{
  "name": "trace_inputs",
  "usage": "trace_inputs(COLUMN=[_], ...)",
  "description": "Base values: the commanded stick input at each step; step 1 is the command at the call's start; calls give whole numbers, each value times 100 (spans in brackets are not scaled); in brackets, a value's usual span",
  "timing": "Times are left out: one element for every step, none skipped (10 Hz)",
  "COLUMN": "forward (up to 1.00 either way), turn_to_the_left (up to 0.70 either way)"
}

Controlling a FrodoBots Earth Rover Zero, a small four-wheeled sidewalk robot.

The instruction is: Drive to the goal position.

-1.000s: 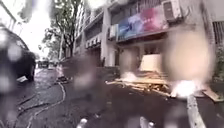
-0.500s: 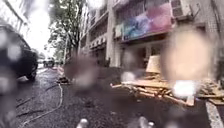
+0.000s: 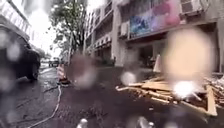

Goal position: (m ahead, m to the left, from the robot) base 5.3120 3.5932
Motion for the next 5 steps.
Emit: trace_inputs(forward=[70, 70, 70, 70, 70], turn_to_the_left=[0, 0, 0, 0, 0])
